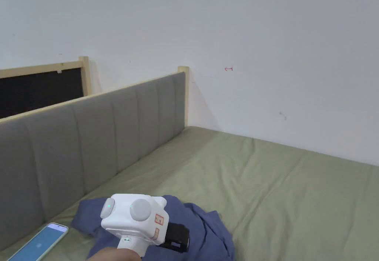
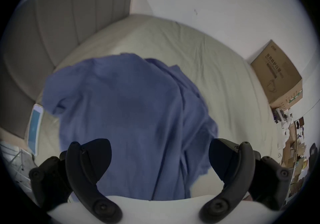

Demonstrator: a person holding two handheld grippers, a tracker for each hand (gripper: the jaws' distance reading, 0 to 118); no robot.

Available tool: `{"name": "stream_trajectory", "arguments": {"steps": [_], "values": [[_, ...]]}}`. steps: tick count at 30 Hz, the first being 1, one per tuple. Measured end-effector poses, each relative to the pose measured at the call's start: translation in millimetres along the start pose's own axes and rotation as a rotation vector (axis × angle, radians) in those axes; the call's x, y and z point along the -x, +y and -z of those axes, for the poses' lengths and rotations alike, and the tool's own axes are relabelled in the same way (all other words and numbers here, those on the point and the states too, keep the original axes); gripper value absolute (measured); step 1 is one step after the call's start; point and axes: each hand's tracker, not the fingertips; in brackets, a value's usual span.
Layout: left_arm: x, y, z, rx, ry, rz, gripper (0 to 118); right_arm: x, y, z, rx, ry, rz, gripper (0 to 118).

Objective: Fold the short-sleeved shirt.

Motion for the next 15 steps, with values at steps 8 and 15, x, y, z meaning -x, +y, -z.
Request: {"name": "stream_trajectory", "arguments": {"steps": [8, 15], "values": [[-15.0, -14.2, 118.1, 0.184, 0.078, 0.063, 118, -11.2, -9.1, 21.7, 0.095, -0.038, -0.009, 0], [-29.4, -14.1, 101.2, 0.113, 0.135, 0.084, 100, -10.3, -15.1, 27.7, 0.135, -0.003, 0.001, 0]]}}
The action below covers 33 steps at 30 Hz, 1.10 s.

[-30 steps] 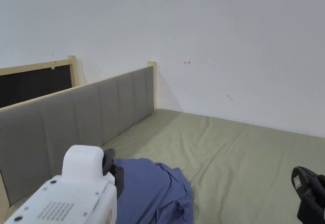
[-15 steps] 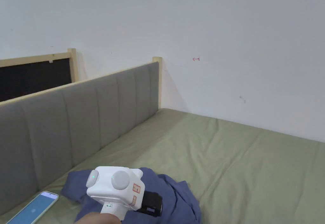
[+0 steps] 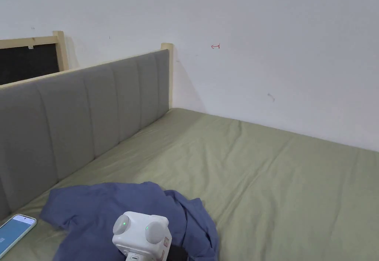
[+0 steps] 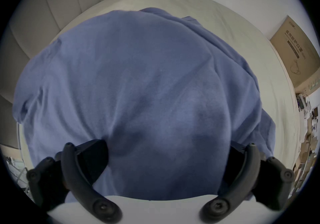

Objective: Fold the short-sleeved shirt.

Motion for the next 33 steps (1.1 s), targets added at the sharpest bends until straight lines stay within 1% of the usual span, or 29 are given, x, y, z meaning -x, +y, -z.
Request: {"name": "stream_trajectory", "arguments": {"steps": [1, 2, 3, 5, 6, 7, 8, 9, 10, 11, 13, 15, 17, 19, 22, 24, 27, 30, 33], "values": [[1.1, -3.1, -10.4, -0.041, 0.012, 0.002, 75, 0.2, -0.3, 0.1, 0.003, 0.005, -0.002, 0], [3.4, -7.2, -23.0, -0.103, 0.017, -0.019, 34, 0.1, -0.5, -0.3, 0.004, 0.010, -0.003, 0], [8.0, -9.1, -37.4, -0.166, 0.039, -0.044, 1, -0.6, -0.7, -1.9, 0.004, 0.015, -0.002, 0], [18.7, -18.3, -57.9, -0.214, 0.066, -0.089, 1, -1.9, -0.1, -5.9, -0.002, 0.026, 0.008, 0], [28.1, -21.6, -71.0, -0.250, 0.008, -0.121, 1, -3.6, 0.8, -8.1, -0.004, 0.030, 0.015, 0], [35.2, -22.4, -92.4, -0.290, -0.031, -0.112, 1, -5.6, 1.8, -10.4, -0.008, 0.033, 0.019, 0], [37.0, -22.0, -109.1, -0.318, -0.007, -0.086, 1, -7.5, 2.6, -13.4, -0.014, 0.034, 0.023, 0], [35.6, -21.9, -129.6, -0.369, 0.063, -0.034, 1, -9.6, 3.9, -16.6, -0.023, 0.032, 0.028, 0], [33.0, -21.3, -153.6, -0.417, 0.099, 0.024, 1, -12.5, 5.5, -20.9, -0.036, 0.029, 0.034, 0], [29.5, -18.7, -177.3, -0.457, 0.100, 0.061, 1, -14.9, 6.9, -24.4, -0.048, 0.027, 0.038, 0], [14.9, -15.4, -229.5, -0.568, 0.045, 0.118, 1, -22.5, 8.0, -32.7, -0.080, 0.018, 0.049, 0], [-6.8, -7.6, -282.2, -0.675, 0.007, 0.137, 1, -28.3, 9.7, -41.4, -0.104, 0.006, 0.058, 0], [-33.4, -2.0, -327.6, -0.772, -0.096, 0.175, 1, -33.7, 10.8, -51.0, -0.124, -0.004, 0.068, 0], [-75.7, 5.7, -373.5, -0.838, -0.157, 0.280, 1, -41.2, 11.8, -64.0, -0.156, -0.016, 0.083, 0], [-134.5, 11.4, -417.6, -0.843, -0.276, 0.379, 1, -54.3, 13.3, -82.7, -0.193, -0.039, 0.108, 0], [-173.0, 13.8, -433.6, -0.817, -0.347, 0.394, 1, -63.1, 13.6, -94.9, -0.213, -0.063, 0.125, 0], [-225.5, 15.5, -432.8, -0.751, -0.501, 0.440, 1, -76.8, 12.0, -111.1, -0.238, -0.094, 0.140, 0], [-279.1, 10.1, -411.3, -0.685, -0.597, 0.521, 1, -91.3, 6.8, -119.8, -0.246, -0.141, 0.141, 0], [-325.2, 5.8, -368.1, -0.566, -0.644, 0.548, 1, -103.4, -0.5, -125.3, -0.248, -0.178, 0.159, 0]]}}
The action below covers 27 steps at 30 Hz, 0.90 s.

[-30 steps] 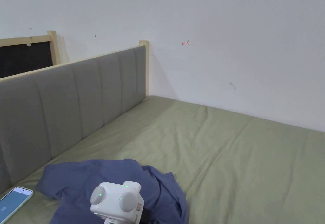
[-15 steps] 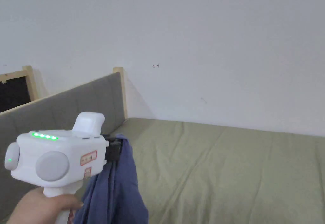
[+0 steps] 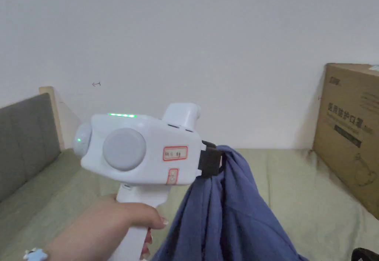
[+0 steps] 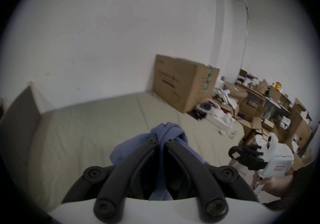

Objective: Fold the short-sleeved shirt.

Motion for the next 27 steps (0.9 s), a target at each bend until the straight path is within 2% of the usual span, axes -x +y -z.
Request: {"name": "stream_trajectory", "arguments": {"steps": [2, 4, 7, 11, 12, 13, 14, 15, 16, 18, 20, 24, 27], "values": [[-3.7, -23.7, 45.2, 0.109, -0.050, -0.015, 1, -8.7, -3.7, -2.2, 0.009, -0.020, 0.018, 0], [8.8, -64.1, 97.9, 0.279, -0.087, -0.110, 1, -15.1, -8.4, -3.1, 0.035, -0.034, 0.041, 0], [30.2, -141.9, 156.7, 0.532, -0.003, -0.277, 1, -23.0, -19.9, -1.7, 0.079, -0.049, 0.058, 0], [45.6, -227.3, 195.9, 0.701, 0.079, -0.353, 3, -29.1, -44.4, 7.8, 0.151, -0.061, 0.062, 0], [49.1, -237.1, 198.1, 0.713, 0.100, -0.384, 13, -30.2, -49.7, 10.8, 0.165, -0.059, 0.062, 0], [53.9, -243.9, 197.8, 0.712, 0.108, -0.428, 36, -31.6, -56.0, 14.3, 0.180, -0.054, 0.062, 0], [56.8, -248.9, 193.6, 0.691, 0.097, -0.486, 65, -32.6, -60.6, 17.3, 0.194, -0.047, 0.063, 0], [61.9, -250.9, 189.1, 0.664, 0.064, -0.568, 101, -33.7, -64.8, 20.9, 0.214, -0.046, 0.064, 0], [65.8, -247.3, 183.3, 0.642, 0.040, -0.621, 108, -33.7, -68.0, 24.1, 0.230, -0.050, 0.065, 0], [74.9, -228.9, 167.9, 0.600, 0.018, -0.679, 105, -33.4, -70.8, 28.1, 0.239, -0.048, 0.074, 0], [79.8, -207.0, 141.1, 0.524, 0.013, -0.671, 105, -31.4, -66.4, 30.0, 0.238, -0.042, 0.082, 0], [76.6, -155.0, 58.4, 0.275, 0.036, -0.518, 106, -23.9, -46.1, 27.4, 0.151, -0.013, 0.076, 0], [59.3, -134.3, -12.9, 0.005, 0.200, -0.394, 101, -12.3, -32.3, 20.3, 0.037, -0.004, 0.042, 0]]}}
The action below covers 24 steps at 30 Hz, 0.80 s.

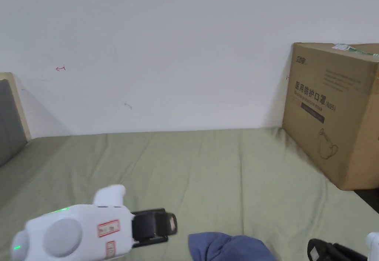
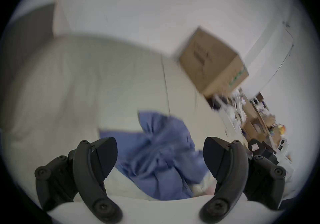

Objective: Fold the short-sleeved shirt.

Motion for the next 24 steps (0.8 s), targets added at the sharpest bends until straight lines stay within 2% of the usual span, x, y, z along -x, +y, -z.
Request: {"name": "stream_trajectory", "arguments": {"steps": [2, 4, 5, 6, 9, 13, 18, 20, 24], "values": [[-4.3, -13.1, -46.4, -0.256, 0.054, 0.058, 82, 9.7, 3.7, -7.5, -0.100, -0.014, -0.040, 0], [-12.5, -44.8, -82.5, -0.510, 0.192, 0.109, 35, 18.9, 4.6, -15.6, -0.199, -0.017, -0.062, 0], [-14.5, -55.7, -92.1, -0.569, 0.233, 0.129, 9, 22.3, 4.2, -19.3, -0.240, -0.015, -0.062, 0], [-15.5, -66.0, -97.3, -0.585, 0.258, 0.159, 0, 25.8, 3.2, -23.0, -0.275, -0.013, -0.056, 0], [-19.7, -93.2, -104.1, -0.607, 0.351, 0.225, 0, 33.8, 0.9, -30.3, -0.337, -0.034, -0.066, 0], [-14.9, -102.9, -105.5, -0.553, 0.320, 0.159, 0, 35.1, 1.2, -31.7, -0.341, -0.033, -0.065, 0], [-13.0, -88.1, -99.0, -0.512, 0.334, 0.168, 0, 29.8, 1.1, -23.8, -0.289, -0.029, -0.076, 0], [-8.3, -68.9, -85.8, -0.436, 0.278, 0.184, 0, 25.8, 0.3, -17.2, -0.245, -0.013, -0.098, 0], [34.8, -17.8, 1.4, -0.062, 0.160, 0.110, 0, 18.4, -4.1, -4.7, -0.163, -0.011, -0.130, 0]]}}
